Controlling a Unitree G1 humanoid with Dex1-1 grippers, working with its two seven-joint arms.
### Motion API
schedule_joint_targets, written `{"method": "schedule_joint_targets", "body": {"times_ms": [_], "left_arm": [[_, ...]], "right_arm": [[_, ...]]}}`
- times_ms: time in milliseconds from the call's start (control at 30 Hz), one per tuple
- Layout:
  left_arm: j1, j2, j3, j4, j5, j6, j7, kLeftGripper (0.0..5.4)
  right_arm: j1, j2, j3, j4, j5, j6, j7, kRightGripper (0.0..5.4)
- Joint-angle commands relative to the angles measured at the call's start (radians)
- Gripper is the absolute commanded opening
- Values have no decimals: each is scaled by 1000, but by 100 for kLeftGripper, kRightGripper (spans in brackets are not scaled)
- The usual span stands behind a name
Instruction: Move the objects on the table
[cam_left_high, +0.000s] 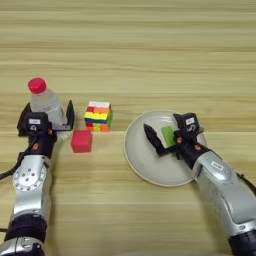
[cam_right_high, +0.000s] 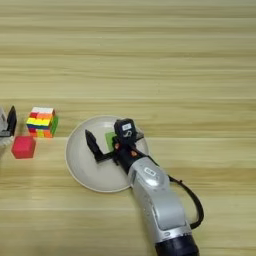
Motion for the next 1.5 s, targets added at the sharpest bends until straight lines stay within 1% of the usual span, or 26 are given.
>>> {"method": "schedule_joint_targets", "body": {"times_ms": [33,333,467,567,767,1000,1233,1500], "left_arm": [[2,9,-6,-7,9,8,3,538],[2,8,-9,-7,9,8,5,538],[2,8,-9,-8,9,8,6,538],[1,8,-10,-7,9,8,6,538],[1,7,-11,-7,10,8,7,538],[4,6,-11,-9,10,8,7,538],[3,7,-11,-8,10,8,8,538],[1,8,-10,-2,10,6,7,538]], "right_arm": [[-18,14,-17,24,22,21,4,540],[-29,20,-33,58,34,32,6,540],[-33,18,-41,74,27,29,3,540],[-42,12,-54,93,14,14,-9,540],[-57,-3,-92,122,15,-4,-16,540],[-72,-23,-140,131,16,-13,-21,540],[-82,-38,-171,147,10,-34,-37,540],[-93,-56,-209,144,17,-38,-41,540]]}}
